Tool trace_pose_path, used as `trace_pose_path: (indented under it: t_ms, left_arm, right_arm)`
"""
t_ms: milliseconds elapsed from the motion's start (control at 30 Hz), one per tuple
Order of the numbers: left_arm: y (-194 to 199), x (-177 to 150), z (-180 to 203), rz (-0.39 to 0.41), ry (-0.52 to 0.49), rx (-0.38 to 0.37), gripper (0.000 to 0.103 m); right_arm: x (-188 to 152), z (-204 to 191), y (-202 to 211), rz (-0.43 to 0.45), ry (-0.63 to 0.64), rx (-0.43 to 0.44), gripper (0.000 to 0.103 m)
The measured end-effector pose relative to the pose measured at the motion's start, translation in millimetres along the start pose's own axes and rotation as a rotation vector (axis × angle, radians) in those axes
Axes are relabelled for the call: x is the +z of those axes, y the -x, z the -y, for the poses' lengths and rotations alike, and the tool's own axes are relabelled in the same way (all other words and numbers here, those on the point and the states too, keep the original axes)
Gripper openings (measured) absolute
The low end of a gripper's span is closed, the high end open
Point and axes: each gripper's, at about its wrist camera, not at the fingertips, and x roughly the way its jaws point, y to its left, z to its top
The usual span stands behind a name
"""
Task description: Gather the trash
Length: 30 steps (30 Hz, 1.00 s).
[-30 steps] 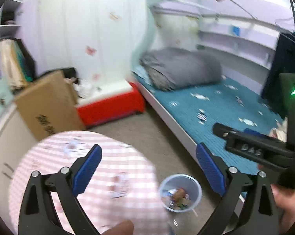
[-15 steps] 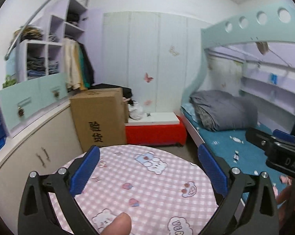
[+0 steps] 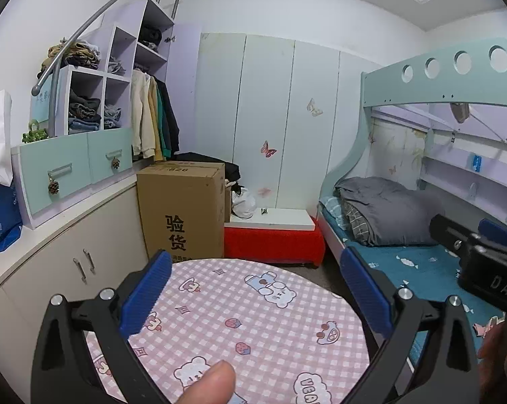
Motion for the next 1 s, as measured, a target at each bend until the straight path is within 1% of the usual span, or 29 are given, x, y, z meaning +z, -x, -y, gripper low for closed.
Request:
trace_pose_path:
  t_ms: [167,500,733,1000]
  left_arm:
    - [2.7,0.6,4.9,0.007,-0.003,-0.013,0.098]
    - [7.8,0.4,12.0,0.016,-0.014,-0.025,0.098]
    - [8.9,0.5,13.1,0.020,-0.021,-0.024,0.098]
    - [11.4,0.2,12.2,0.035,-0.014,-0.005,0.098]
  right_arm:
    - [0.9,2.4,5.0,0.012,-0.006,-0.011,0.097]
    - [2.0,4.5,7.1,0.014,-0.007,-0.008,0.097]
    - [2.2,5.6,7.0,0.014,-0.007,-0.006,0.097]
    - [2.6,5.1,8.3,0.014,-0.012,-0.010,0.097]
